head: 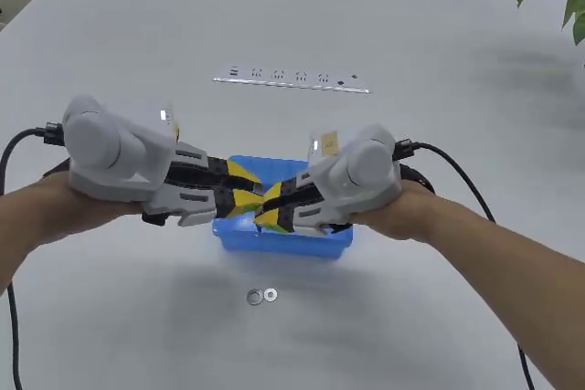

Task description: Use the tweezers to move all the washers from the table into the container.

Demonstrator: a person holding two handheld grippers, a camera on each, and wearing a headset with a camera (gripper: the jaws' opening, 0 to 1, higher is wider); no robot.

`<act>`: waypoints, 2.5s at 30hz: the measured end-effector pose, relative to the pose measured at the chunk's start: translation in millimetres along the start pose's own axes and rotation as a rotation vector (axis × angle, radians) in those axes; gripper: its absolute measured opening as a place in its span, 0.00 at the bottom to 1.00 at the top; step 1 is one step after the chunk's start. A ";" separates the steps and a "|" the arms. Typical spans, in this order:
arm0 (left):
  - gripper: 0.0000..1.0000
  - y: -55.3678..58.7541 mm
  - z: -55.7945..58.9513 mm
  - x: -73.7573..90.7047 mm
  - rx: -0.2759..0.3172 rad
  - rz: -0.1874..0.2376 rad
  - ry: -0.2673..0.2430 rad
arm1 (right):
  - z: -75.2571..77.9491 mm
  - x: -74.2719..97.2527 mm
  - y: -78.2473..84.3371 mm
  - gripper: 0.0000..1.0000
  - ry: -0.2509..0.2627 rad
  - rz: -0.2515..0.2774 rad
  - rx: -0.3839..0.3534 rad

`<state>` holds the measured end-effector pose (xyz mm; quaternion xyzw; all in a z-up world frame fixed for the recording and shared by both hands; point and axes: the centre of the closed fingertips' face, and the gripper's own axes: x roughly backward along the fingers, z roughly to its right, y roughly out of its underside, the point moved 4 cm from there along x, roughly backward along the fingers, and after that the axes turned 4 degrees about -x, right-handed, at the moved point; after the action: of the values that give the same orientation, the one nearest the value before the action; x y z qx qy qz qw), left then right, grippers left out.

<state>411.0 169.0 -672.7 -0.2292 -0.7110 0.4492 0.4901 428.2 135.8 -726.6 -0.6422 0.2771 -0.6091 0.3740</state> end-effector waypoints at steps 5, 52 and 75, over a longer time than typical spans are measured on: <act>0.07 -0.7 -0.2 -1.3 -0.018 -0.006 0.008 | -0.1 0.8 0.4 0.09 0.001 -0.002 0.001; 0.06 -39.1 14.9 15.2 -0.053 -0.002 0.008 | -19.1 61.4 -12.4 0.32 0.104 0.017 -0.074; 0.06 -54.4 33.7 21.1 -0.065 0.015 0.018 | -43.3 99.6 16.4 0.64 0.168 0.001 -0.186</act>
<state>378.1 144.5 -619.3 -0.2545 -0.7192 0.4274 0.4851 397.4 39.5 -683.6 -0.6208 0.3631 -0.6320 0.2887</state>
